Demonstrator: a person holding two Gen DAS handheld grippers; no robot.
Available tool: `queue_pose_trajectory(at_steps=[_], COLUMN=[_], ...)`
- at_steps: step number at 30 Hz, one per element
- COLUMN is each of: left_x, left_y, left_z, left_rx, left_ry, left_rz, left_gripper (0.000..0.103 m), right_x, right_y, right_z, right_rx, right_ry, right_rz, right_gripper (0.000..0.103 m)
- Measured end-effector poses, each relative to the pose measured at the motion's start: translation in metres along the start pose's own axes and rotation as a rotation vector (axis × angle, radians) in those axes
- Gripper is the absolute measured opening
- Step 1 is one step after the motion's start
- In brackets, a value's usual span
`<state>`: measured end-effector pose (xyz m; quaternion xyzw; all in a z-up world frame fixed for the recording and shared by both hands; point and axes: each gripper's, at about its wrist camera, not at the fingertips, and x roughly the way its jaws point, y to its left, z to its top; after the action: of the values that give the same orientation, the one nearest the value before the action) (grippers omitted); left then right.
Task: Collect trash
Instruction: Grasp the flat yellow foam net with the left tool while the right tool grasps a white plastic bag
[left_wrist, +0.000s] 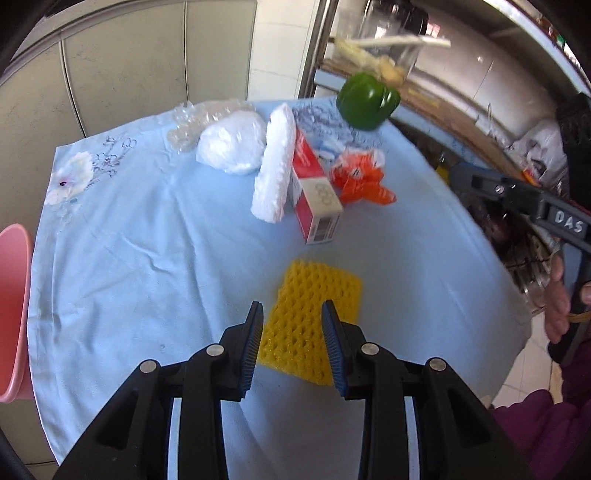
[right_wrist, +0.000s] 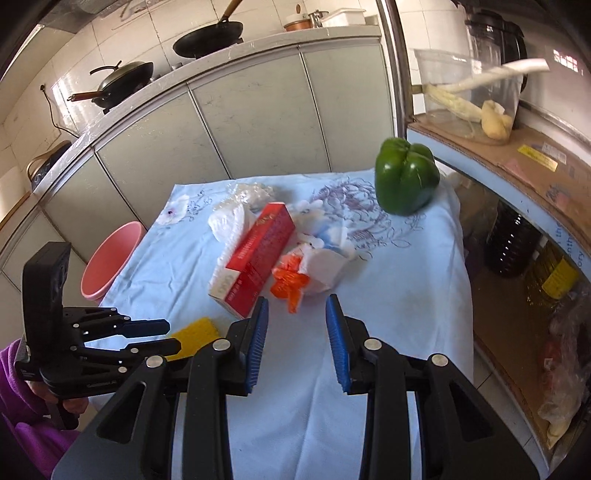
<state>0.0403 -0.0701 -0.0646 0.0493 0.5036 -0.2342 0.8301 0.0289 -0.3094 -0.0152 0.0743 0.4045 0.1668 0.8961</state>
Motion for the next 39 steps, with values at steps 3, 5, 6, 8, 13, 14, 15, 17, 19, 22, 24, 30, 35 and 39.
queue_pose_trajectory(at_steps=[3,5,6,8,13,14,15,17,19,22,24,30,35,39], left_x=[0.007,0.008,0.008,0.004,-0.021,-0.027,-0.035,-0.046,-0.057,-0.07,-0.075,-0.075,-0.07,-0.072], left_y=[-0.004,-0.009,-0.009,-0.009,-0.01,-0.009,-0.006,0.002,0.012,0.027,0.035,0.052,0.057,0.058], left_z=[-0.003,-0.004,-0.005,-0.006,-0.004,-0.005,-0.005,-0.003,-0.002,-0.002,-0.002,-0.01,-0.012,-0.013], left_rx=[0.018,0.037,0.039,0.043,0.072,0.073,0.068,0.046,0.019,-0.03,-0.057,-0.116,-0.143,-0.144], left_ry=[0.028,0.011,0.007,-0.013,-0.113,-0.136,-0.161,-0.195,-0.225,-0.264,-0.282,-0.292,-0.287,-0.299], left_rz=[0.009,0.016,0.013,0.001,0.013,0.017,0.021,0.021,0.024,0.021,0.021,-0.001,-0.026,-0.035], left_gripper=[0.032,0.031,0.025,0.008,0.006,0.006,0.006,0.006,0.006,0.006,0.006,0.006,0.006,0.006], right_x=[0.005,0.01,0.012,0.02,0.034,0.037,0.039,0.044,0.049,0.06,0.067,0.084,0.085,0.088], right_y=[-0.005,-0.007,-0.008,-0.008,-0.007,-0.008,-0.009,-0.012,-0.015,-0.02,-0.026,-0.042,-0.048,-0.038], right_z=[-0.001,0.001,0.003,0.005,0.01,0.012,0.014,0.017,0.022,0.031,0.036,0.034,0.028,0.028], right_rx=[0.011,0.025,0.03,0.037,0.036,0.039,0.043,0.071,0.105,0.13,0.168,0.273,0.333,0.329], right_ry=[0.007,0.014,0.017,0.031,0.055,0.057,0.058,0.065,0.072,0.075,0.078,0.118,0.137,0.148], right_rz=[0.004,0.014,0.018,0.028,0.021,0.015,0.012,0.023,0.034,0.0,-0.008,0.045,0.097,0.14], right_gripper=[0.033,0.033,0.033,0.033,0.04,0.04,0.04,0.04,0.042,0.042,0.042,0.045,0.045,0.045])
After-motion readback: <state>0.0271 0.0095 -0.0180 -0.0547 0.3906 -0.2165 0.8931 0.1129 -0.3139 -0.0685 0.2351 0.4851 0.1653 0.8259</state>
